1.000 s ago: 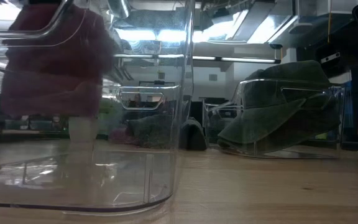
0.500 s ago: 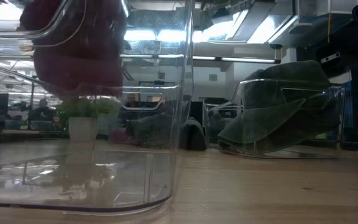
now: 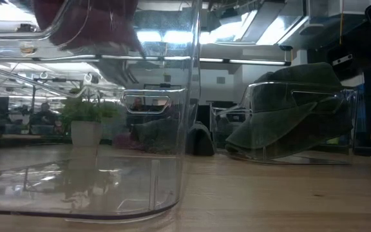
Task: Pick & Place hat
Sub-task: Put the bottom left red cap into the left transparent bin
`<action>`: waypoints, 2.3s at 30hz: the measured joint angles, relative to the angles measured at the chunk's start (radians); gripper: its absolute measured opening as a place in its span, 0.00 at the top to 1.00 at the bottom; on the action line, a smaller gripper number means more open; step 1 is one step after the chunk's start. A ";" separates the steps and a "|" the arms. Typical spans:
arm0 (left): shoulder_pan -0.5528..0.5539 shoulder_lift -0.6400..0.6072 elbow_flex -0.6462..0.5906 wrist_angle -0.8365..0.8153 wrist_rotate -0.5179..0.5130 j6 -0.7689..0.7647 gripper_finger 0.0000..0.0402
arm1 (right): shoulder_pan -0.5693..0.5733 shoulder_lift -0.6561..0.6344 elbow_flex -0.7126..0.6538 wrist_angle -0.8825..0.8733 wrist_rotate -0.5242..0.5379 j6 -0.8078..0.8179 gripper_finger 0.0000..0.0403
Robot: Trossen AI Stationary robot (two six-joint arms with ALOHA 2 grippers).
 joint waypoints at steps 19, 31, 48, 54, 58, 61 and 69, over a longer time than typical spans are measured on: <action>-0.189 0.220 0.098 0.000 0.011 -0.353 0.98 | 0.000 0.000 0.000 0.000 0.000 0.000 0.94; -0.207 0.268 0.098 -0.120 -0.037 -0.662 0.98 | 0.000 0.000 0.000 0.000 0.000 0.000 0.94; -0.176 0.391 0.098 -0.015 -0.065 -0.853 0.98 | 0.000 0.000 0.000 0.000 0.000 0.000 0.94; -0.130 0.456 0.098 0.010 -0.070 -0.853 0.98 | 0.000 0.000 0.000 0.000 0.000 0.000 0.94; -0.107 0.488 0.098 0.028 -0.062 -0.862 0.98 | 0.000 0.000 0.000 0.000 0.000 0.000 0.94; -0.094 0.506 0.098 0.061 -0.061 -0.862 0.98 | 0.000 0.000 0.000 0.000 0.000 0.000 0.94; -0.070 0.549 0.098 0.113 0.004 -0.862 0.98 | 0.000 0.000 0.000 0.000 0.000 0.000 0.94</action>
